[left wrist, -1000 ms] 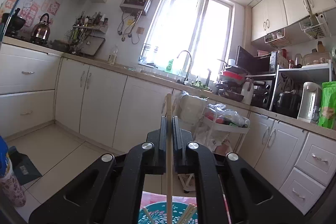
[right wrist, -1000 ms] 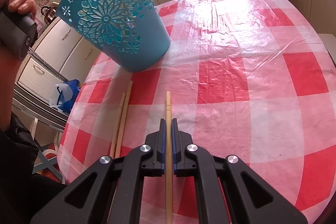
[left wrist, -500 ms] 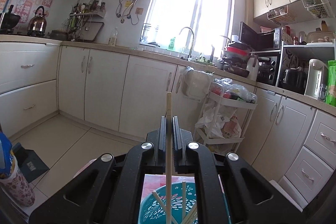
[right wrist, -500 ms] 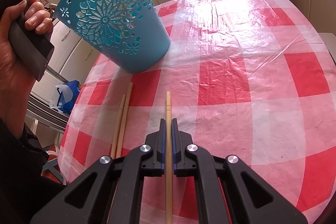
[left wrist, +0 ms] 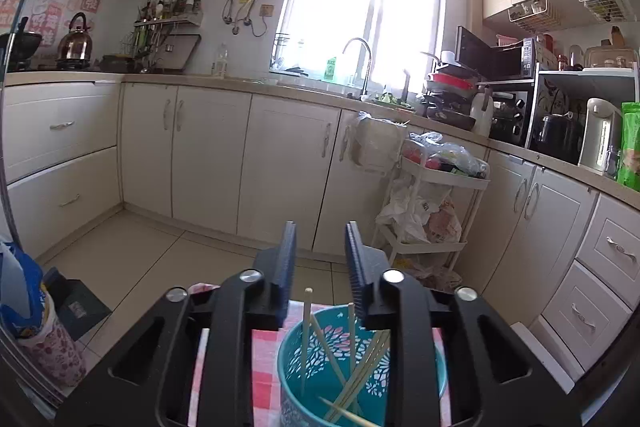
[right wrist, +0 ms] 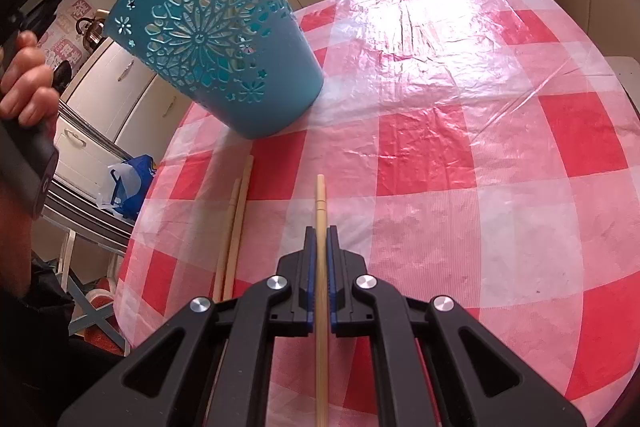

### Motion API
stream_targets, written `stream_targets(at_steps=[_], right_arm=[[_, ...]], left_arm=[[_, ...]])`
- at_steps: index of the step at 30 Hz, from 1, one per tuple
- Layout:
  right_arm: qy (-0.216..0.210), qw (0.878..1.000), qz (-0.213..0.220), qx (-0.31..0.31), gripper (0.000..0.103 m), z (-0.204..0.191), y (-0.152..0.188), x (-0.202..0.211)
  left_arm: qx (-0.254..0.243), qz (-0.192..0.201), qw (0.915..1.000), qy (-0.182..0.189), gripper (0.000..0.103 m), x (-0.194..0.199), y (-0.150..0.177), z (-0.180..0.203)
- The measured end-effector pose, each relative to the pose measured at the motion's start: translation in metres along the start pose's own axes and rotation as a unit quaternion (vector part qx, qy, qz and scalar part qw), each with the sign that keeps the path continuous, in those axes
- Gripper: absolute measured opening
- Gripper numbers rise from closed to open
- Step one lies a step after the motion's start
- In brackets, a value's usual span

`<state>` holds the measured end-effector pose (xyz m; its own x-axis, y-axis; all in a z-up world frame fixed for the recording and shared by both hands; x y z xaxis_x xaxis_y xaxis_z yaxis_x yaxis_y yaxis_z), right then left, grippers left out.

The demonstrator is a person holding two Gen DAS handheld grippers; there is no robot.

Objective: Organize utensils
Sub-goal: 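Raise the chopstick over the basket with the right tool and open it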

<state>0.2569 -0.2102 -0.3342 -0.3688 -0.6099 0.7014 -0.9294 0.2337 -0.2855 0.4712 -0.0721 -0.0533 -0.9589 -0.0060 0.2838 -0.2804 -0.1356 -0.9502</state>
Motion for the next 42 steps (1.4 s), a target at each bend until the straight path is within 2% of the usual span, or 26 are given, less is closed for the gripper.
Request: stream_targets(at_steps=[1,7,12,17,24,35,38,42], right_arm=[[-0.002,1.0,0.0,-0.003,0.006,0.0,0.0,0.001],[-0.01,1.0,0.002,-0.014,0.006,0.0,0.004,0.005],[-0.015,1.0,0.012,-0.018,0.006,-0.002,0.004,0.01],[-0.033,0.998,0.044,-0.012,0.006,-0.011,-0.007,0.024],[-0.062,0.993,0.103,-0.002,0.006,-0.029,-0.027,0.05],[-0.106,0.981,0.162,0.016,0.006,-0.061,-0.056,0.081],[-0.119,0.974,0.193,0.029,0.006,-0.079,-0.077,0.095],[-0.129,0.962,0.236,0.046,0.006,-0.102,-0.121,0.11]], left_arm=[[-0.004,-0.001,0.9999,-0.009,0.038,0.008,0.002,-0.004],[-0.027,-0.019,0.9987,-0.039,0.057,0.042,0.018,-0.024],[-0.055,-0.02,0.9967,-0.055,0.064,0.055,0.023,-0.029],[-0.071,-0.023,0.9955,-0.058,0.076,0.058,0.022,-0.026],[-0.086,-0.045,0.9933,-0.064,0.08,0.049,0.022,-0.028],[-0.026,-0.092,0.9927,-0.073,0.081,0.034,0.027,-0.064],[-0.002,-0.107,0.9915,-0.074,0.081,0.029,0.029,-0.074],[0.029,-0.119,0.9899,-0.072,0.081,0.025,0.03,-0.085]])
Point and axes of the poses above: each gripper's, at about its wrist camera, not at the fingertips, and x roughly against the way its jaws point, z to its right, y to its underside, the point moved 10 cm from there along -x, roughly the way its jaws point, and after that the axes turned 9 degrees about -y, right-handed, at the moved point
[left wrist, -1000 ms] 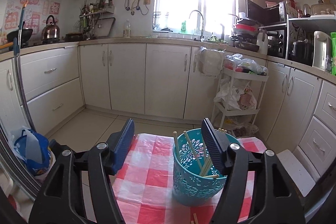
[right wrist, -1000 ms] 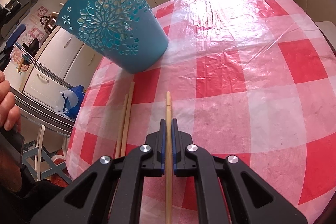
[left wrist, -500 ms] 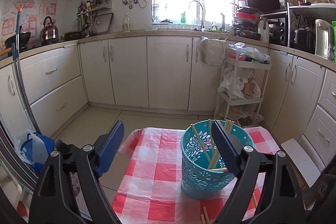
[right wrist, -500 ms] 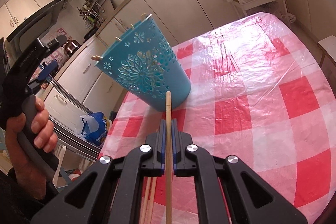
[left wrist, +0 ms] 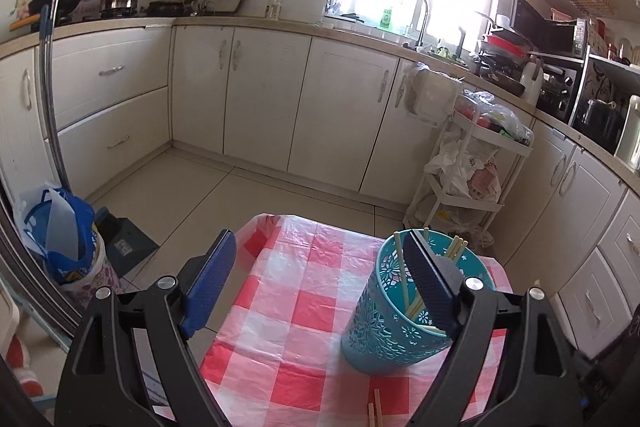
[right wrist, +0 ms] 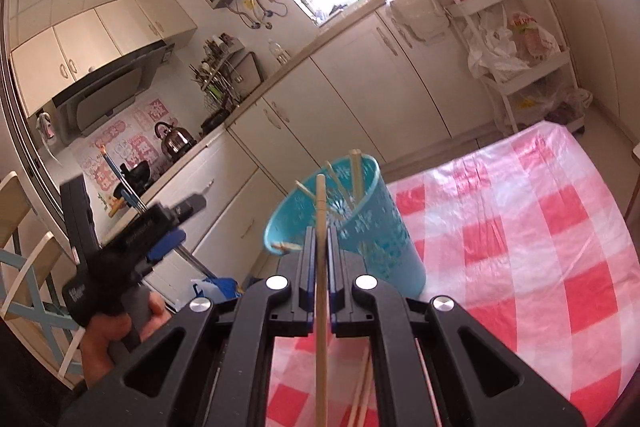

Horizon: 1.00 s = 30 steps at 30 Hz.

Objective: Organize utensils
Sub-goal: 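Raise the chopstick over the basket with the right tool and open it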

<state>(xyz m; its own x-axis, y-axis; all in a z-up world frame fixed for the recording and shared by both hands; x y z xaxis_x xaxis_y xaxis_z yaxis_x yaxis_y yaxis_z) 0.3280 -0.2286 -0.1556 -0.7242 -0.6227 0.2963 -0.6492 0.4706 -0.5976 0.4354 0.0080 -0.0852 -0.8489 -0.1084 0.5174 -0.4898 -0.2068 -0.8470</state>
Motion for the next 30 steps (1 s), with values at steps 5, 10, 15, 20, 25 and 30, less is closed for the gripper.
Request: stream_targets(at_steps=[5,10,15,20,25,30], right_arm=[[-0.002,0.998,0.045,0.035,0.006,-0.019,-0.056,-0.032],[0.014,0.995,0.083,0.055,0.006,-0.021,-0.097,-0.066],[0.043,0.992,0.09,0.083,0.006,-0.013,-0.113,-0.099],[0.062,0.991,0.069,0.094,0.006,0.0,-0.11,-0.118],[0.064,0.993,0.049,0.09,0.006,0.008,-0.104,-0.12],[0.058,0.993,0.036,0.093,0.009,0.005,-0.095,-0.113]], left_arm=[[0.024,-0.002,0.9997,-0.002,0.081,-0.003,-0.005,-0.011],[0.039,-0.009,0.9992,0.003,0.081,-0.005,-0.006,-0.018],[0.045,-0.015,0.9988,0.01,0.081,-0.007,-0.005,-0.018],[0.047,-0.015,0.9987,0.012,0.082,-0.007,-0.006,-0.019],[0.055,-0.019,0.9982,0.013,0.082,-0.009,-0.006,-0.021],[0.055,-0.02,0.9983,0.009,0.082,-0.008,-0.005,-0.021]])
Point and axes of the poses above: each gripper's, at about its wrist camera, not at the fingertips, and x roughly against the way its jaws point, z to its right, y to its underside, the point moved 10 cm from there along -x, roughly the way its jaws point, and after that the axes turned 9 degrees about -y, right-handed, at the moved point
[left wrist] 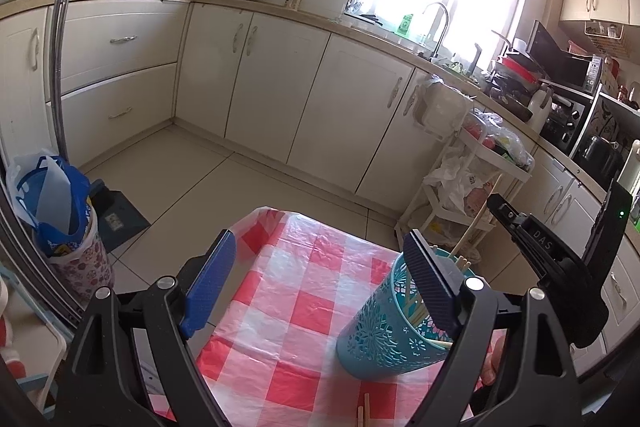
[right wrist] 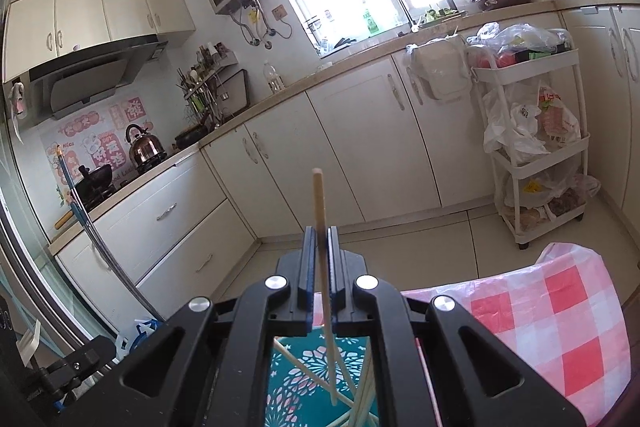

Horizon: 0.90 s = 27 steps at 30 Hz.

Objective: Organize utensils
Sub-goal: 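Raise the chopstick over the basket with the right tool and open it, then move both tools down and close them on the last two chopsticks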

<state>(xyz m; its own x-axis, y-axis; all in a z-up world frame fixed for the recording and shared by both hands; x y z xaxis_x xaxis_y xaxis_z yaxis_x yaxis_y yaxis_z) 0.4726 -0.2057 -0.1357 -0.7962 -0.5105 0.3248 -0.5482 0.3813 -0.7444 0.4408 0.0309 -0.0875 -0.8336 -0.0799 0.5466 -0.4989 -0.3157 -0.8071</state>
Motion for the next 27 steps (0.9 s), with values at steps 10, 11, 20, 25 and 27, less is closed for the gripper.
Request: stream_targets(at_steps=[10,11,20,25,27], right_arm=[[0.001,1.0,-0.008,-0.01,0.027,0.005,0.006,0.03],[0.001,1.0,-0.007,-0.012,0.029,0.005,0.007,0.037],[0.046,0.99,-0.129,-0.045,0.032,0.026,0.12,0.092],[0.041,0.969,-0.24,-0.032,0.023,0.013,0.209,0.079],[0.047,0.963,-0.267,-0.011,0.022,0.005,0.231,0.073]], left_arm=[[-0.011,-0.002,0.9999,-0.006,0.082,-0.003,0.002,0.004],[-0.012,-0.003,0.9999,-0.007,0.082,-0.004,0.003,0.002],[-0.042,-0.029,0.9979,-0.041,0.082,-0.018,0.016,-0.014],[-0.068,-0.051,0.995,-0.052,0.082,-0.026,0.035,-0.019],[-0.085,-0.068,0.9925,-0.056,0.082,-0.031,0.048,-0.02]])
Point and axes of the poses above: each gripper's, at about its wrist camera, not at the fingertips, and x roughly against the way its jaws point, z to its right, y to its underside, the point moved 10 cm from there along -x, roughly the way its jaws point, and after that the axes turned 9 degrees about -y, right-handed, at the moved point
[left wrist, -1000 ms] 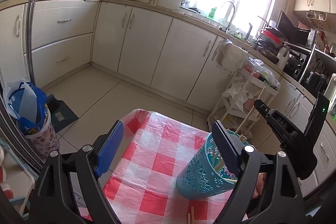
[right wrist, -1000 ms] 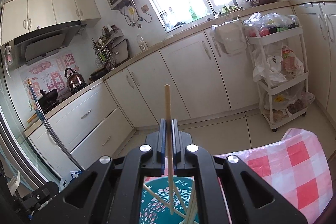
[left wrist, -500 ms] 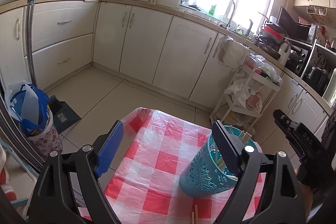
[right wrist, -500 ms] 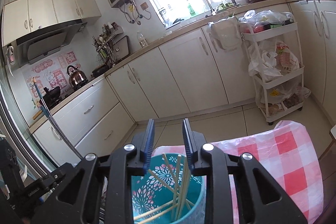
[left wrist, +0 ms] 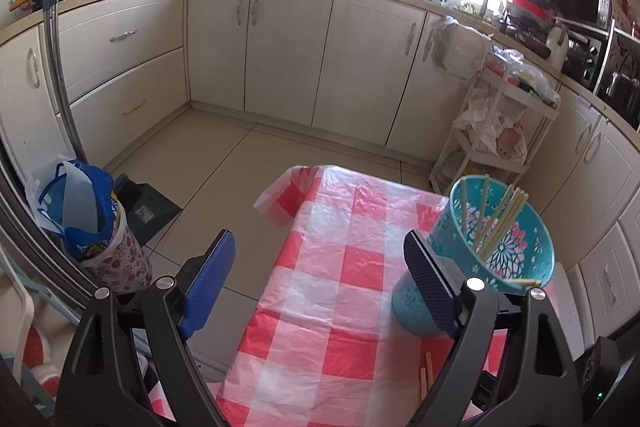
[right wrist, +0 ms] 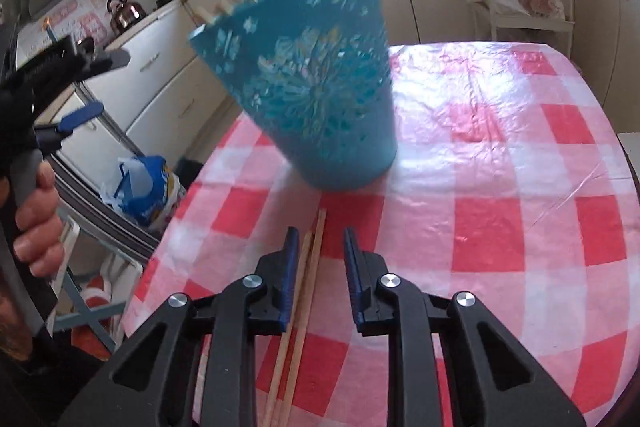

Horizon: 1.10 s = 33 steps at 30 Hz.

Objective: Organize utensils
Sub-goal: 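Move both tools down and close them on the last two chopsticks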

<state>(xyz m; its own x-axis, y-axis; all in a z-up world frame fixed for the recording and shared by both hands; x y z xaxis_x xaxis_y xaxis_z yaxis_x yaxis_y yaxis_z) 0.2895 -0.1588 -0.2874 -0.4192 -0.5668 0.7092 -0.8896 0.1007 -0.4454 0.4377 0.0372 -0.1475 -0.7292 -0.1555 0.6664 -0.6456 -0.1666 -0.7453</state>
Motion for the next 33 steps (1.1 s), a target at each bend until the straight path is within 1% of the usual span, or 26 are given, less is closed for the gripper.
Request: stream_targets(at_steps=[3,6,8,11,12,13,15,17,21,23,25,27,30,32,33], right_arm=[[0.025,0.999,-0.024,0.026,0.018,-0.006,0.012,-0.014],[0.035,0.998,-0.042,0.035,0.018,-0.006,0.02,-0.027],[0.038,0.997,-0.049,0.037,0.018,-0.004,0.025,-0.032],[0.049,0.996,-0.051,0.059,0.018,-0.005,0.029,-0.033],[0.059,0.995,-0.053,0.066,0.017,-0.004,0.03,-0.031],[0.066,0.994,-0.054,0.069,0.012,-0.001,0.032,-0.029],[0.079,0.993,-0.058,0.063,0.008,0.007,0.034,-0.022],[0.089,0.993,-0.061,0.054,0.007,0.02,0.037,-0.012],[0.098,0.993,-0.064,0.026,0.006,0.042,0.047,0.01],[0.094,0.993,-0.064,0.012,0.007,0.05,0.049,0.016],[0.092,0.994,-0.058,0.0,0.007,0.056,0.047,0.019],[0.088,0.995,-0.055,-0.007,0.007,0.059,0.047,0.019],[0.089,0.995,-0.052,-0.005,0.008,0.06,0.045,0.017],[0.09,0.995,-0.053,-0.001,0.01,0.059,0.044,0.016],[0.092,0.994,-0.052,0.004,0.01,0.058,0.044,0.014]], left_arm=[[-0.009,-0.027,0.9996,0.004,0.082,-0.004,0.025,0.0],[-0.018,-0.039,0.999,0.01,0.082,-0.001,0.043,0.003],[-0.025,-0.044,0.9987,0.011,0.082,0.0,0.051,0.005],[-0.037,-0.056,0.9976,0.016,0.082,0.0,0.064,0.013],[-0.044,-0.061,0.997,0.017,0.082,-0.001,0.069,0.017],[-0.053,-0.066,0.9963,0.018,0.082,-0.002,0.073,0.02],[-0.078,-0.078,0.9936,0.024,0.082,-0.003,0.089,0.034],[-0.113,-0.09,0.989,0.031,0.082,-0.003,0.11,0.053],[-0.183,-0.108,0.9761,0.046,0.08,-0.005,0.152,0.096],[-0.2,-0.119,0.9714,0.044,0.07,-0.009,0.167,0.107],[-0.196,-0.135,0.9701,0.047,0.063,-0.014,0.176,0.112],[-0.196,-0.143,0.9688,0.051,0.06,-0.017,0.184,0.117],[-0.201,-0.147,0.9669,0.055,0.051,-0.018,0.193,0.122],[-0.204,-0.154,0.9648,0.062,0.036,-0.021,0.199,0.123],[-0.208,-0.154,0.9639,0.063,0.034,-0.021,0.201,0.124]])
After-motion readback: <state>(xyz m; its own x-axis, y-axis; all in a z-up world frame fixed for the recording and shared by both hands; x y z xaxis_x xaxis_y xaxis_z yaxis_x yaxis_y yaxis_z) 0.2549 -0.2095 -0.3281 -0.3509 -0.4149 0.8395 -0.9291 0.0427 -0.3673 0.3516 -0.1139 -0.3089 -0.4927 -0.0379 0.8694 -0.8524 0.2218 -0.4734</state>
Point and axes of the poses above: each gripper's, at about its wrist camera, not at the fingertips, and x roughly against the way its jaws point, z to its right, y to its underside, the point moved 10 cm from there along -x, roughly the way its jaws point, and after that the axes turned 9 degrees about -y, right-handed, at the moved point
